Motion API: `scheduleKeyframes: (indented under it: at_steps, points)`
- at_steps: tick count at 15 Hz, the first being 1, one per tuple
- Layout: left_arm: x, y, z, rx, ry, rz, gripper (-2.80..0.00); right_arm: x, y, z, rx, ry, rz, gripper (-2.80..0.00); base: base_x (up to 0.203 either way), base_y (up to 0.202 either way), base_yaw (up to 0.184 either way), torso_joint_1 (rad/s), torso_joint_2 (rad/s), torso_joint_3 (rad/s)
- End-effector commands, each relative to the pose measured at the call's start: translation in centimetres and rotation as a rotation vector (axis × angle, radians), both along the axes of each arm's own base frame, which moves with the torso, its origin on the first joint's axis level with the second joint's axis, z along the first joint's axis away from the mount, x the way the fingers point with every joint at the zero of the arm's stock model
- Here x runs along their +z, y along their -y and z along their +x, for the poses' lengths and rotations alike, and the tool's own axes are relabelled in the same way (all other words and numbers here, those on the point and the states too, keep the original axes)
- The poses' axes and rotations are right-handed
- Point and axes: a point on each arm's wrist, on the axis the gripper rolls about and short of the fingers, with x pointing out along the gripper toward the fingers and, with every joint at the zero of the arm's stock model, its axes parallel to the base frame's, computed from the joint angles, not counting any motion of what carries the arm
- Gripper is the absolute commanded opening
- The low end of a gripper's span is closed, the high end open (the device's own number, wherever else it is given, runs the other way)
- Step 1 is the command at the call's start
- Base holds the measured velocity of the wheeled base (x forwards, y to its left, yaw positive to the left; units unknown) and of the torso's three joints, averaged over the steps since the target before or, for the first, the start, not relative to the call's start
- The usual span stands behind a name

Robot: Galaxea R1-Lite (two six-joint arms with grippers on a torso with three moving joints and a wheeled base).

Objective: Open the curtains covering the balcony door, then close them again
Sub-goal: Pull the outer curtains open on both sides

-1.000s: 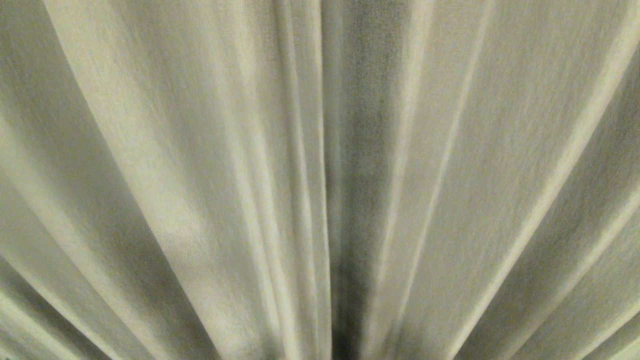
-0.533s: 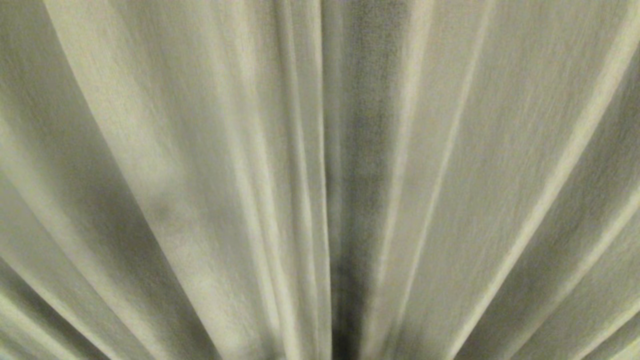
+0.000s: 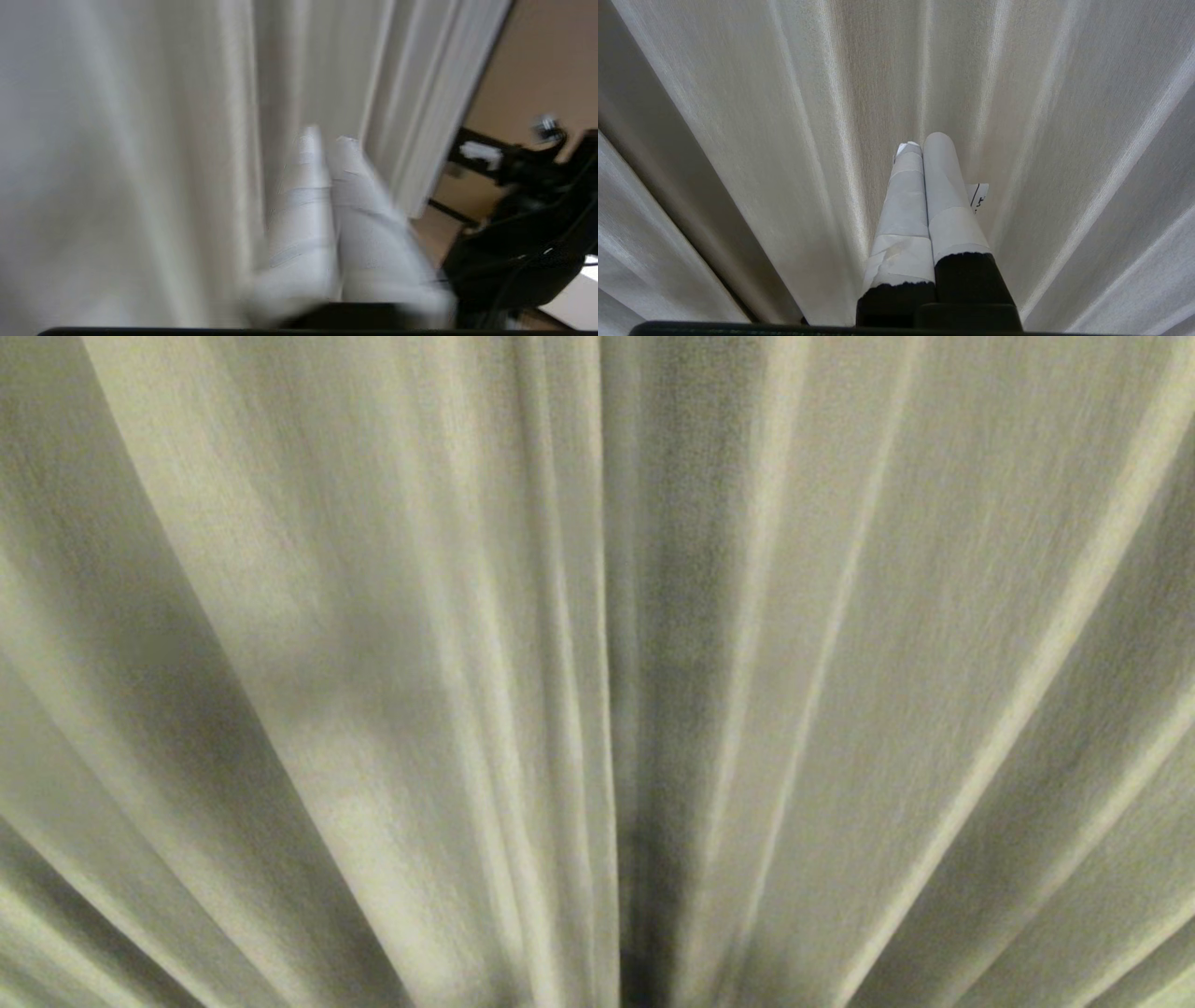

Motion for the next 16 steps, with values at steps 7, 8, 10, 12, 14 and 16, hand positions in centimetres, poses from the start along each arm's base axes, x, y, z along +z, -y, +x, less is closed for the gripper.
scheduleKeyframes:
  at_steps: [7,8,10,12,14,16]
  points:
    - [3.2,5.4,7.9,-0.141,-0.131,0.049,0.00,0.0,0.0,0.0,0.000,-0.001,0.000,-2.80,0.000,0.000,0.000,0.000,0.00,0.000]
    - [3.5,6.4,8.6,-0.121,-0.138,0.055,0.00,0.0,0.0,0.0,0.000,-0.001,0.000,-2.80,0.000,0.000,0.000,0.000,0.00,0.000]
    - [3.7,7.6,9.5,-0.068,-0.147,0.064,0.00,0.0,0.0,0.0,0.000,-0.001,0.000,-2.80,0.000,0.000,0.000,0.000,0.00,0.000]
    - [3.6,8.3,10.4,-0.059,-0.163,0.076,0.00,0.0,0.0,0.0,0.000,-0.001,0.000,-2.80,0.000,0.000,0.000,0.000,0.00,0.000]
    - [3.6,9.1,11.7,-0.013,-0.174,0.086,0.00,0.0,0.0,0.0,0.000,-0.001,0.000,-2.80,0.000,0.000,0.000,0.000,0.00,0.000]
    - [3.8,9.9,13.2,0.068,-0.159,0.111,0.00,0.0,0.0,0.0,0.000,-0.001,0.000,-2.80,0.000,0.000,0.000,0.000,0.00,0.000]
